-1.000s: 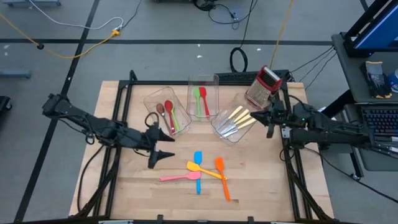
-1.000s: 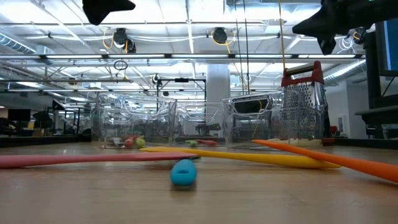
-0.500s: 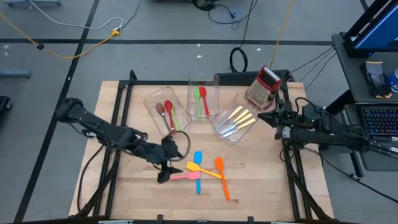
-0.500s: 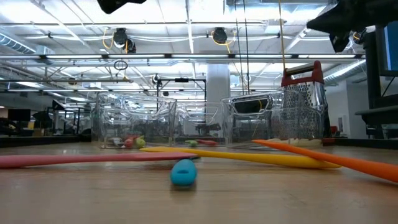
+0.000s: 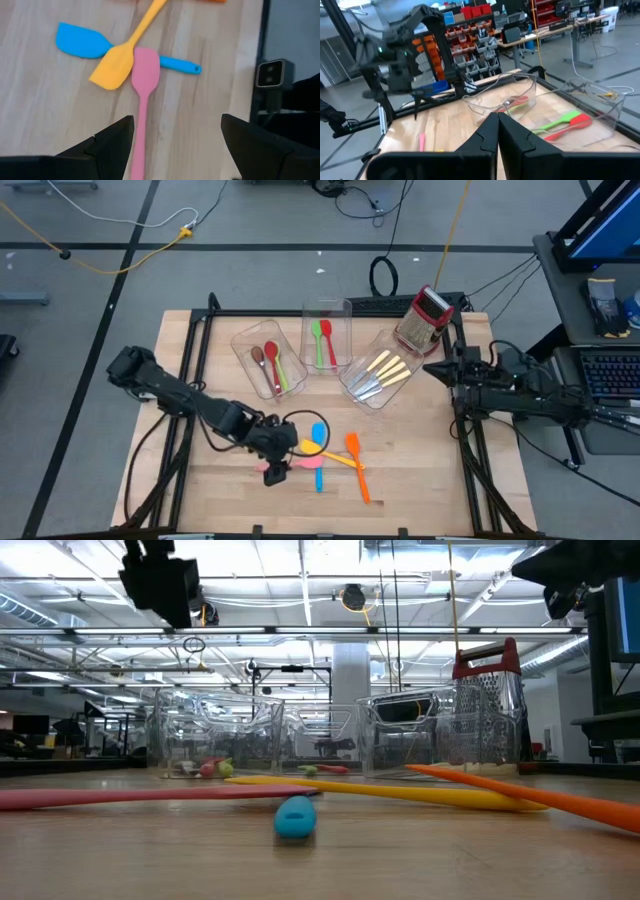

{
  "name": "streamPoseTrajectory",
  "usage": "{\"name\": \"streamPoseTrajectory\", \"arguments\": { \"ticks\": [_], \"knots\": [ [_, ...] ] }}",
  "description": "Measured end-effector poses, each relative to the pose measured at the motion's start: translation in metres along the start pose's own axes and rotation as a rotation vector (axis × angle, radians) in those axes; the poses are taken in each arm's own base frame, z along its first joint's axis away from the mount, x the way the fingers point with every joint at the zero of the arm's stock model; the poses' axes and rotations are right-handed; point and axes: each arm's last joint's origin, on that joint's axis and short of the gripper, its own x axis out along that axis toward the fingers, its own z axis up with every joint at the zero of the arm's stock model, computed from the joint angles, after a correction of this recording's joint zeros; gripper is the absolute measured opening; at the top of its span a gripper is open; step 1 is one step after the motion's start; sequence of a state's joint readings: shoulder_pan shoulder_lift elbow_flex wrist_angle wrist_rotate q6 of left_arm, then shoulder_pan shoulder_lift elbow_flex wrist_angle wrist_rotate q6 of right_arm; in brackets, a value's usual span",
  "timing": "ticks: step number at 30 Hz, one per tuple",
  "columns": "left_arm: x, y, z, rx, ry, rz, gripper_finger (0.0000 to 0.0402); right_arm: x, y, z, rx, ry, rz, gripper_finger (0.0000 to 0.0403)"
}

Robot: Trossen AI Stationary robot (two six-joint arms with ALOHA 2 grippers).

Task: Pick & Place Kitchen Items
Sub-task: Put the pink spatula into the middle transparent bin

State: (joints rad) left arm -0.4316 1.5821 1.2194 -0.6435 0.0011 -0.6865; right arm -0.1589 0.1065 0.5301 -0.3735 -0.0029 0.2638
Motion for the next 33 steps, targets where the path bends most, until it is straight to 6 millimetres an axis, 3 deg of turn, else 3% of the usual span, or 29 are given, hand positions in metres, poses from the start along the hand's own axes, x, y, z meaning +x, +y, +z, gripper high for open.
{"name": "streamPoseTrajectory", "arguments": {
  "ticks": [5,13,23,33],
  "knots": [
    [0.012,0.000,0.000,0.033,0.021,0.014,0.0306,-0.003,0.000,0.001,-0.008,-0.017,0.007,0.0000],
    [0.012,0.002,0.001,0.046,0.013,0.027,0.0306,-0.003,0.000,-0.001,-0.008,-0.004,0.004,0.0000],
    [0.012,-0.016,-0.014,0.182,0.031,-0.008,0.0306,-0.003,0.000,-0.001,-0.011,-0.004,0.004,0.0000],
    [0.011,-0.031,-0.025,0.173,0.025,-0.044,0.0306,-0.003,0.000,-0.002,-0.008,0.005,0.001,0.0000]
  ]
}}
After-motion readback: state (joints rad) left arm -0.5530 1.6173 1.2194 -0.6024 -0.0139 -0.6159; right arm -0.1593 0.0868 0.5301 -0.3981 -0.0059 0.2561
